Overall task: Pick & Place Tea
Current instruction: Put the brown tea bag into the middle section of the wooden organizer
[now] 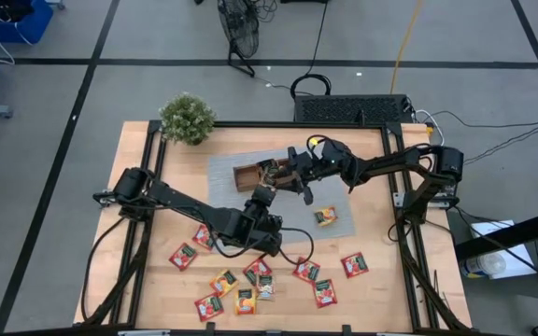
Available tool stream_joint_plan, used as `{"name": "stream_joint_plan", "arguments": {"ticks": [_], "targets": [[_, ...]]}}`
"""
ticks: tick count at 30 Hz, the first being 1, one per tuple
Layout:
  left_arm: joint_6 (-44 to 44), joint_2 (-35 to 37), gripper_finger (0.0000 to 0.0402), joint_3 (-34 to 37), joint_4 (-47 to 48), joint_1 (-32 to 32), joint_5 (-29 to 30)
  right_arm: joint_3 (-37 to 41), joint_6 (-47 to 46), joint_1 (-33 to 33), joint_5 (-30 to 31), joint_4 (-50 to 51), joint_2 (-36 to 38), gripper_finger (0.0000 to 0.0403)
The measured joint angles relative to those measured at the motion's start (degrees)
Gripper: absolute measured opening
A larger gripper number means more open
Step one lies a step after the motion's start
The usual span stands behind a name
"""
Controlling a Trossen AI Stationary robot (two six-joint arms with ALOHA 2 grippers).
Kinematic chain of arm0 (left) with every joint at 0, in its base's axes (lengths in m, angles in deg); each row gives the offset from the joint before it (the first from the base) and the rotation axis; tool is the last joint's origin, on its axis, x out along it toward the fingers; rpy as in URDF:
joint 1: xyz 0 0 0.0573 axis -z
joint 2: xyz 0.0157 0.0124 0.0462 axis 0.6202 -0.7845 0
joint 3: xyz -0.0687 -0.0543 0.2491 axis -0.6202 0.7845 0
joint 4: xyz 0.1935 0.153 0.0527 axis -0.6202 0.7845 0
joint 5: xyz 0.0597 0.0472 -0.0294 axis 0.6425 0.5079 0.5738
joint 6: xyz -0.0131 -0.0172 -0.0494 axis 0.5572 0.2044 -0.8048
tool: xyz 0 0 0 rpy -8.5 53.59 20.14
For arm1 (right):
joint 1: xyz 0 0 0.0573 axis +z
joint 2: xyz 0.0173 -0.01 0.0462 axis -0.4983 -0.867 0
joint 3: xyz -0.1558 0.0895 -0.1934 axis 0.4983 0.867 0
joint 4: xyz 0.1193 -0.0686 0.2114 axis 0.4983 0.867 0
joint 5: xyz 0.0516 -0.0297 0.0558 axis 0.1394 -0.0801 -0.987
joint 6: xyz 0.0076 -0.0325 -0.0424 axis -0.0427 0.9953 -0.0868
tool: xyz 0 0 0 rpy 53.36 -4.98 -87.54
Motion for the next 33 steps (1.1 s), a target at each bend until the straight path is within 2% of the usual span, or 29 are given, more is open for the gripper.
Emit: {"name": "stream_joint_plan", "arguments": {"ticks": [6,13,16,19,21,24,28,33], "targets": [[-0.1,0.0,0.0018,0.0,-0.3,0.0,-0.1,0.0,-1.6,0.0,2.8,-0.1,0.0,0.0144],[-0.1,0.0,0.0015,0.0,-0.3,0.0,-0.2,0.0,-1.1,0.0,3.0,1.6,0.0,0.0127],[-0.1,0.0,0.0021,0.0,-0.3,-0.1,-0.2,0.0,0.0,0.0,3.0,1.7,0.0,0.0097],[-0.6,0.0,0.002,0.0,-0.3,-0.1,-0.1,0.0,1.6,0.0,2.9,1.6,0.0,0.0033],[-1.8,0.0,0.0019,0.0,-0.4,-0.1,-0.5,0.0,3.0,0.0,3.1,1.8,0.0,0.001],[-6.2,0.0,0.0033,0.0,-0.5,-0.1,-2.2,0.0,4.5,0.1,5.8,2.7,0.0,0.0003],[-17.9,0.3,0.0073,-0.4,-0.6,0.6,-3.9,0.0,6.2,-0.9,11.5,3.2,0.0,0.0001],[-26.7,5.6,0.0108,-0.4,0.9,2.4,-13.2,0.0,9.0,-2.9,17.8,4.2,0.0,0.0]]}}
